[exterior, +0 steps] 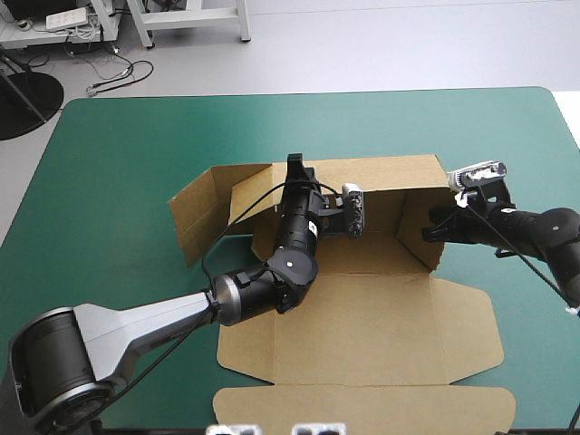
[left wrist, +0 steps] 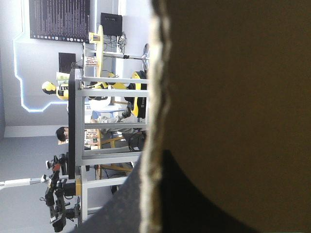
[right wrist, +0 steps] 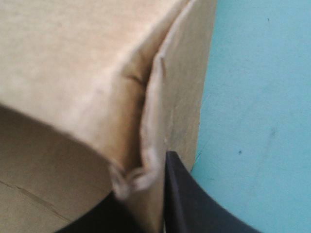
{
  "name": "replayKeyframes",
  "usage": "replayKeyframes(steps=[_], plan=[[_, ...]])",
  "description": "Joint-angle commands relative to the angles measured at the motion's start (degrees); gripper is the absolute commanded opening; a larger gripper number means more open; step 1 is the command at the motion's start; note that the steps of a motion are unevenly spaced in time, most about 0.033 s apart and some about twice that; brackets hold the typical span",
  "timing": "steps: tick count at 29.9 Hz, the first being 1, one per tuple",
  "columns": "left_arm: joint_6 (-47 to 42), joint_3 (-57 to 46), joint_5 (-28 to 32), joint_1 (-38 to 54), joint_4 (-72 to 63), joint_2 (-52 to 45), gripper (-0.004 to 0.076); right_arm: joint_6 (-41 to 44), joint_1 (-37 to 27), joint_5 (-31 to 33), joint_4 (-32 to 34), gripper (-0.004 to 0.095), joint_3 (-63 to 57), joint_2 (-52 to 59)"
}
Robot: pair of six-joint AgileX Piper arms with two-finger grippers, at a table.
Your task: Fold the box
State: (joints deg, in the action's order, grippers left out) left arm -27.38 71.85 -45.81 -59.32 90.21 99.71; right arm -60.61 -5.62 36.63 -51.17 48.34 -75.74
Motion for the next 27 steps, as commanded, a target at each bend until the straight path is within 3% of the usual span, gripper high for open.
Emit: replayKeyframes(steps=[1, 6, 11, 14, 27], plan=[[-0.03, 1.71, 1.63, -0.65, 3.34, -2.55, -0.0008, -0.12, 0.49, 1.36, -2.95, -0.0001, 0.59, 0.66], [-0.03, 1.71, 1.46, -0.30, 4.27, -2.55, 0.0065, -0.12, 0.49, 3.81, -0.56, -0.0001, 0.59, 0.66], [-0.03, 1.71, 1.43, -0.30, 9.72, -2.01, 0.0283, -0.12, 0.49, 5.47, 0.24, 0.0000, 0.59, 0.66], [-0.33, 1.71, 0.44, -0.55, 15.22, -1.78, 0.0362, 0.74, 0.49, 5.85, 1.14, 0.0000, 0.59, 0.66], [-5.04, 2.61, -6.54, -14.45, 15.22, -7.30, 0.0255, 1.59, 0.49, 5.91, 2.24, -0.0001, 0.59, 0.66]])
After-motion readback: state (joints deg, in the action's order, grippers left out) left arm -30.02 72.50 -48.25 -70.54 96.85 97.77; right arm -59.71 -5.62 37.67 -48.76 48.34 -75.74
